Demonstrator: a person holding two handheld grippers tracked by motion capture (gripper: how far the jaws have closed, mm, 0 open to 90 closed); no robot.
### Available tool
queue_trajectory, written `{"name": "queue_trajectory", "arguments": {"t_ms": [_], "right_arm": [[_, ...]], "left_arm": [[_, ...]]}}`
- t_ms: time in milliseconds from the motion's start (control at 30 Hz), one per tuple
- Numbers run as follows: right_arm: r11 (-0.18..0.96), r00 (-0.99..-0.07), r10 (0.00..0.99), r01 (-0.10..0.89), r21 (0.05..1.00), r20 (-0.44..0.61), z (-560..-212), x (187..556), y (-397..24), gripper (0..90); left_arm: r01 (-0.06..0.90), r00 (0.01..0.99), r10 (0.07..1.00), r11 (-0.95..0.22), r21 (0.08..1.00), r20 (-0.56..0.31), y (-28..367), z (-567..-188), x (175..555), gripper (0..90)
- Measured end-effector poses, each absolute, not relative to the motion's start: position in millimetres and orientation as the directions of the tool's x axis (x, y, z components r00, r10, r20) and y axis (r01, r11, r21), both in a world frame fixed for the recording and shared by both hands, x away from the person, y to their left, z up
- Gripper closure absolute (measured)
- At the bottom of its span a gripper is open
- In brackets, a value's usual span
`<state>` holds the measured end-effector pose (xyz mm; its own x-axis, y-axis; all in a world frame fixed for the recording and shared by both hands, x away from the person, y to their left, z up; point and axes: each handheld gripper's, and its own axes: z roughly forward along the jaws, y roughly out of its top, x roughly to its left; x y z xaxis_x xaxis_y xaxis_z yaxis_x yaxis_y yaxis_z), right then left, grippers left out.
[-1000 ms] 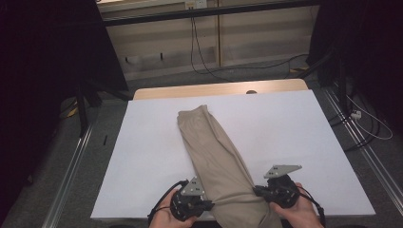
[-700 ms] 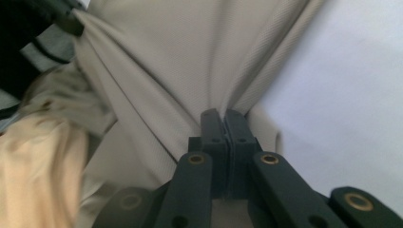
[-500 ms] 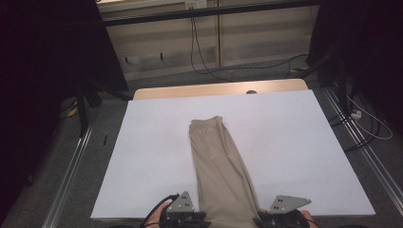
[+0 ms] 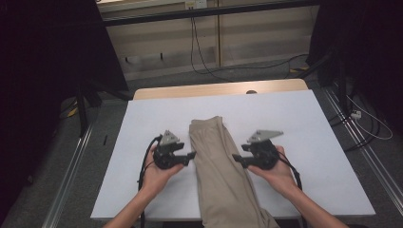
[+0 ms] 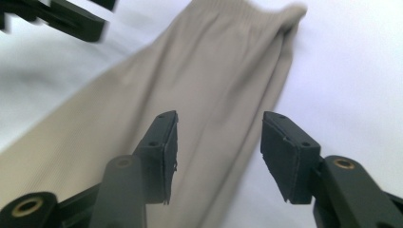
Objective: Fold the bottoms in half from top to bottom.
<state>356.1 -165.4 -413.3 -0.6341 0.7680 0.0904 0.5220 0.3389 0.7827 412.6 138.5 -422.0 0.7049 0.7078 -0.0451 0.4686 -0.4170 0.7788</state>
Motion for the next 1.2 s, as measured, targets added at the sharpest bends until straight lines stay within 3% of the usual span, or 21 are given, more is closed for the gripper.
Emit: {"name": "queue_trajectory", "arguments": {"t_ms": [100,167,400,533,600,733,1000,1133,1200], "right_arm": [[0.335,-0.621,0.779,0.524,0.783,0.083,-415,390,-155,51.3],[0.318,-0.599,0.797,0.533,0.784,0.084,-418,410,-147,51.4],[0.259,-0.538,0.833,0.586,0.768,0.130,-427,470,-130,55.4],[0.288,-0.512,0.853,0.620,0.730,0.099,-433,493,-125,63.9],[0.267,-0.493,0.862,0.637,0.723,0.116,-438,500,-126,73.1],[0.278,-0.499,0.860,0.635,0.721,0.108,-443,506,-129,78.5],[0.309,-0.518,0.852,0.618,0.723,0.079,-451,523,-122,76.8],[0.331,-0.523,0.850,0.614,0.716,0.055,-447,526,-121,65.7],[0.302,-0.524,0.847,0.616,0.727,0.092,-441,529,-125,61.8]], "left_arm": [[0.546,0.668,0.735,-0.380,0.747,-0.114,138,-433,445,44.7],[0.535,0.648,0.760,-0.408,0.740,-0.048,136,-439,459,51.0],[0.541,0.642,0.764,-0.392,0.745,-0.064,130,-443,483,55.4],[0.545,0.634,0.770,-0.383,0.746,-0.068,126,-445,493,56.7],[0.556,0.633,0.769,-0.371,0.744,-0.090,125,-447,497,57.1],[0.558,0.630,0.771,-0.372,0.742,-0.087,125,-451,501,60.8],[0.573,0.585,0.804,-0.323,0.753,-0.101,124,-453,504,70.8],[0.583,0.587,0.802,-0.321,0.747,-0.113,123,-455,511,70.8],[0.583,0.583,0.804,-0.316,0.748,-0.114,123,-455,513,69.6]]}}
